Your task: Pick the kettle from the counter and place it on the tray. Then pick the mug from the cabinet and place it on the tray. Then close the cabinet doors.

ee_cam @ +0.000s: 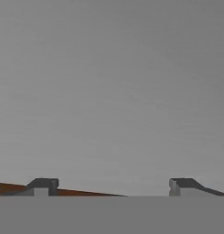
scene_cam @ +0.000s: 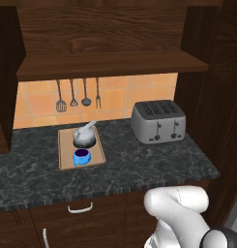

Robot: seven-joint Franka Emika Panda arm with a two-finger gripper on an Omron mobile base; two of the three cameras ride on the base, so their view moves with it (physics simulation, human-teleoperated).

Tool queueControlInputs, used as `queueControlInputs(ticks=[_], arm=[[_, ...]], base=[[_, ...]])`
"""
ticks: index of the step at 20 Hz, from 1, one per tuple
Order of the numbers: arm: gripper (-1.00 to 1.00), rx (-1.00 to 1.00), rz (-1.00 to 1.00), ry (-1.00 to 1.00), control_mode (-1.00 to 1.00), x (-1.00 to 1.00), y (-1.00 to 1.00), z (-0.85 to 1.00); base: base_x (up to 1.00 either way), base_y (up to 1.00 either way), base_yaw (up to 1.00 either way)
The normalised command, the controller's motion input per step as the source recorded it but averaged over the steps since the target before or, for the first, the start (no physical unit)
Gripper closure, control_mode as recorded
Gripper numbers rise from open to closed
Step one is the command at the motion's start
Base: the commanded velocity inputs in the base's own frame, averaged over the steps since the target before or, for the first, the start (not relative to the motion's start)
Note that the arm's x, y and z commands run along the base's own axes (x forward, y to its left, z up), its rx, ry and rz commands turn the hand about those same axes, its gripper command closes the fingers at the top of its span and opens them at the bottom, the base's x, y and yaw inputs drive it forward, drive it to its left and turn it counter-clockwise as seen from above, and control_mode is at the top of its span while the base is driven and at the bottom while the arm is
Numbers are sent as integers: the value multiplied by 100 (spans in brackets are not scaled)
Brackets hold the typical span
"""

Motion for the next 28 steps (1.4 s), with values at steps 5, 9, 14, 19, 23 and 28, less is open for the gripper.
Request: queueControlInputs(ticks=[5, 9, 14, 19, 23, 28], arm=[[-100, 0, 27, 0, -100, 45, 10, -1], [-100, -1, 26, 0, -100, 31, 32, -7], [-100, 0, 24, 0, -100, 40, 34, -4], [-100, 0, 23, 1, -100, 44, 39, -11], [-100, 0, 22, 0, -100, 44, 47, -17], [-100, 0, 14, 1, -100, 40, 58, -23]], base=[[0, 0, 0], [0, 0, 0], [0, 0, 0], [0, 0, 0], [0, 0, 0], [0, 0, 0]])
